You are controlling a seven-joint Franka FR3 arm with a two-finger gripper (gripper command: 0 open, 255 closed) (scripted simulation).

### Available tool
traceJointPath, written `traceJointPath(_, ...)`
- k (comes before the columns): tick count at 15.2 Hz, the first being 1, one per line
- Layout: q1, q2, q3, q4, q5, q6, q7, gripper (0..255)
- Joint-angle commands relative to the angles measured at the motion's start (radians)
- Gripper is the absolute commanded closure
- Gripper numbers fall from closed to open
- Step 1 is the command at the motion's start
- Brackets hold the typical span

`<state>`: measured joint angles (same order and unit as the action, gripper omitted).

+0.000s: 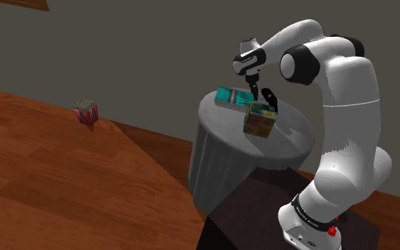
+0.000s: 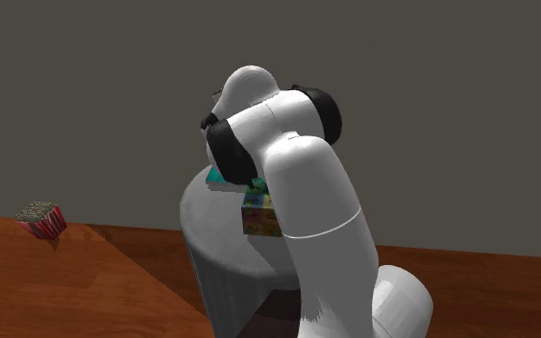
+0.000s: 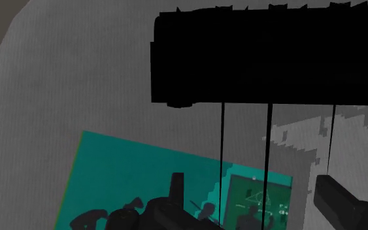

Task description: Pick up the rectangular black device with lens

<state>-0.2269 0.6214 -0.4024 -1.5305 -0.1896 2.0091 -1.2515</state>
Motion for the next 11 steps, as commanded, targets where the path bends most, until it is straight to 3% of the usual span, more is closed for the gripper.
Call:
traceJointPath(1, -0.001, 0.014, 0.003, -0.004, 0.002, 0.017, 0.006, 0)
traceJointPath(4, -0.002, 0.024, 0.005, -0.01, 0.004, 0.032, 0.01, 0)
traceJointPath(5, -0.002, 0.026, 0.005, -0.008, 0.004, 0.031, 0.01, 255)
traceJointPath(11, -0.002, 0.026, 0.005, -0.007, 0.004, 0.031, 0.01, 255)
